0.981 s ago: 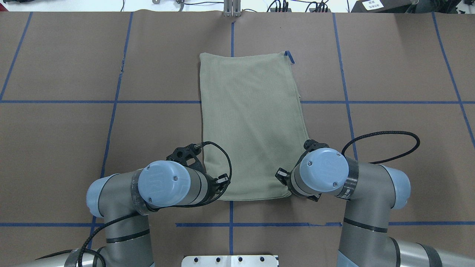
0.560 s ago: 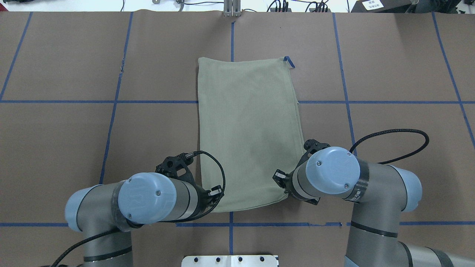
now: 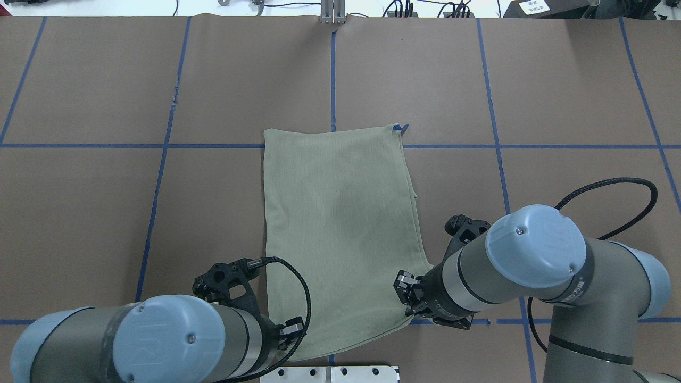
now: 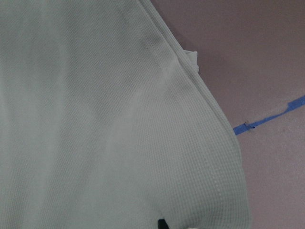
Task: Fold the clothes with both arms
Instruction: 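Lift the near end with both grippers and fold it toward the far end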
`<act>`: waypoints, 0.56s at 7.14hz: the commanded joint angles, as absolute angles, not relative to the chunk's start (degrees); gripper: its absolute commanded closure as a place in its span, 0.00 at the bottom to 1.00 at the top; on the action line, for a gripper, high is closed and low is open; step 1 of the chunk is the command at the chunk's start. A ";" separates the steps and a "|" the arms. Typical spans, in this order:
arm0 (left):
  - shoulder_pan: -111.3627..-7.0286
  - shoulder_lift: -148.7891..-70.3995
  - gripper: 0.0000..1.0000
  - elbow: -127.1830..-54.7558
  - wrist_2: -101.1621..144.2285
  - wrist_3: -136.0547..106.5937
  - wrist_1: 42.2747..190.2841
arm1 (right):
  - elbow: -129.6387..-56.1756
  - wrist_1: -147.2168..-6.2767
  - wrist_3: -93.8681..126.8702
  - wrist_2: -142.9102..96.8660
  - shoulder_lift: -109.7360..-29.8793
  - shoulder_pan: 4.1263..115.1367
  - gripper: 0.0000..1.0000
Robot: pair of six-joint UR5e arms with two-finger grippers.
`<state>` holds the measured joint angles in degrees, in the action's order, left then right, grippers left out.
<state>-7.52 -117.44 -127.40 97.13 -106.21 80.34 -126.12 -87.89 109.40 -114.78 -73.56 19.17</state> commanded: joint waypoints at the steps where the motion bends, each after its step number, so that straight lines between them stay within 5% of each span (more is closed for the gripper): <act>1: -7.91 -118.12 1.00 -129.21 96.95 -105.65 76.64 | -123.43 -87.28 108.73 -115.67 -72.08 20.99 1.00; 4: -18.07 -119.44 1.00 -122.90 96.59 -97.47 82.76 | -116.47 -87.10 103.64 -115.58 -64.97 29.50 1.00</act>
<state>-13.88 -119.12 -125.88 96.65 -99.19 79.66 -118.94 -87.22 105.68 -115.60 -67.83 26.00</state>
